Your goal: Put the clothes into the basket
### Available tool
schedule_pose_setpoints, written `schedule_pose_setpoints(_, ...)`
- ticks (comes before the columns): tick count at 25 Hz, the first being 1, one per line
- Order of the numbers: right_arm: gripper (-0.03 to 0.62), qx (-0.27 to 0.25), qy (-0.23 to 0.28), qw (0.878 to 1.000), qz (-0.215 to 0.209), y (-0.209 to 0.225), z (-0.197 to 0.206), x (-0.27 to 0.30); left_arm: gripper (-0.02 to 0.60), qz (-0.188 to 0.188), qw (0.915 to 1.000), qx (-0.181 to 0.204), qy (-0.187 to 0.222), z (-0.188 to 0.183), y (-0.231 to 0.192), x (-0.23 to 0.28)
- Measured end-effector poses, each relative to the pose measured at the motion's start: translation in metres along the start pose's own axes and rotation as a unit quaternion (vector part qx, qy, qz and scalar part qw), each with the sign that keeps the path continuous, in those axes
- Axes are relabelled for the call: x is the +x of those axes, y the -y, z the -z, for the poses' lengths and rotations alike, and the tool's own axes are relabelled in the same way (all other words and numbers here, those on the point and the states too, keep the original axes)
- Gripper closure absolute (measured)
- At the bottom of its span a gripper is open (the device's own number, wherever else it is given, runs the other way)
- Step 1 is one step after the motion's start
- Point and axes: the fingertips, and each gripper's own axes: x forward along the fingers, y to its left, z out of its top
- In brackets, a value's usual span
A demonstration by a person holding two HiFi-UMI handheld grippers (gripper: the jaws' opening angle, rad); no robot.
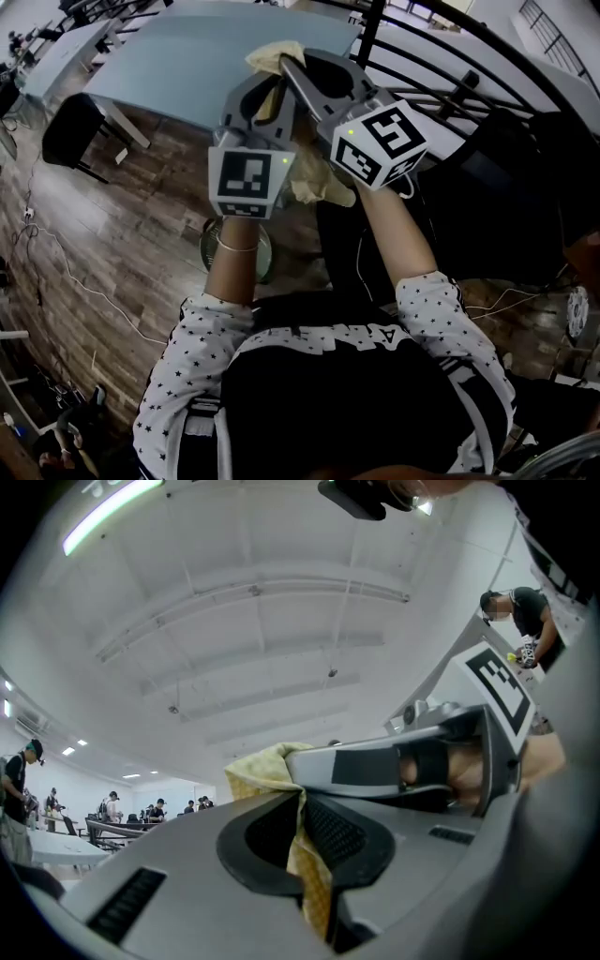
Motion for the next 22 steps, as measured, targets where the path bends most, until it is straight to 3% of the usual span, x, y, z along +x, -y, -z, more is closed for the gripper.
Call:
schedule_pose_setpoints(8,0.556,0.008,0.003,0.999,-0.044,-0.048,0.001,0.041,0.549,-0.043,0.9990,0.003,-0.010,0.003,-0.048,-0.040)
schedule_pose_setpoints(22,0.556,0.025,0.003,0.996,-0.083,-0.112,0.013,0.092,0.549,-0.081,0.9962,0.010,-0.029,0.017,-0.107,-0.096)
